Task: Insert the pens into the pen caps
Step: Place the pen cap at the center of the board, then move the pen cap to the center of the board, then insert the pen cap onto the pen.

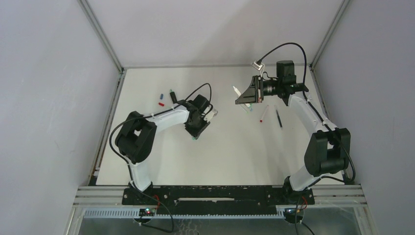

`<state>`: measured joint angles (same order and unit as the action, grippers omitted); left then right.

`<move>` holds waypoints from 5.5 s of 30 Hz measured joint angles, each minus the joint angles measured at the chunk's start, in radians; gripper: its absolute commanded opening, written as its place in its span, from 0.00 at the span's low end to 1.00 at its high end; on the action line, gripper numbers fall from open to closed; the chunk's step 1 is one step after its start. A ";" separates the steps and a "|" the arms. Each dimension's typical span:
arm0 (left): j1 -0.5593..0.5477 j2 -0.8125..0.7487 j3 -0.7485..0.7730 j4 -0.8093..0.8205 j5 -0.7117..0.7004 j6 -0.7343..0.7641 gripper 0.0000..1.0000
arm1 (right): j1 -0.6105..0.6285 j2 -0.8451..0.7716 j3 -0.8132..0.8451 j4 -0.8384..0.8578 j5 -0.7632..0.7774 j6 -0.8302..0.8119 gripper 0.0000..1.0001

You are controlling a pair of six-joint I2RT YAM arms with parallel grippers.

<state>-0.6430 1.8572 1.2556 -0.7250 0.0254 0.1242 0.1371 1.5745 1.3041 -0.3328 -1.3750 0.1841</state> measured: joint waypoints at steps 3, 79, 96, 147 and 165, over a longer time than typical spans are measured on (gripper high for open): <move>0.000 0.002 0.000 0.002 -0.007 0.007 0.36 | 0.000 -0.002 0.000 0.000 0.000 0.000 0.00; 0.194 -0.042 -0.138 0.283 -0.207 -0.665 0.04 | -0.037 -0.018 -0.023 0.000 -0.001 0.000 0.00; 0.200 -0.398 -0.263 0.295 -0.224 -0.659 0.43 | -0.053 -0.020 -0.023 -0.022 -0.002 -0.027 0.00; 0.122 0.056 0.025 0.054 -0.277 -0.906 0.24 | -0.049 -0.025 -0.040 -0.024 -0.004 -0.034 0.00; 0.129 0.055 0.032 0.045 -0.230 -0.839 0.00 | -0.050 -0.025 -0.040 -0.031 -0.004 -0.050 0.00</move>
<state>-0.5140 1.9125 1.2877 -0.6800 -0.2050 -0.7147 0.0868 1.5497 1.2640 -0.3641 -1.3792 0.1337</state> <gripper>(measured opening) 0.026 0.203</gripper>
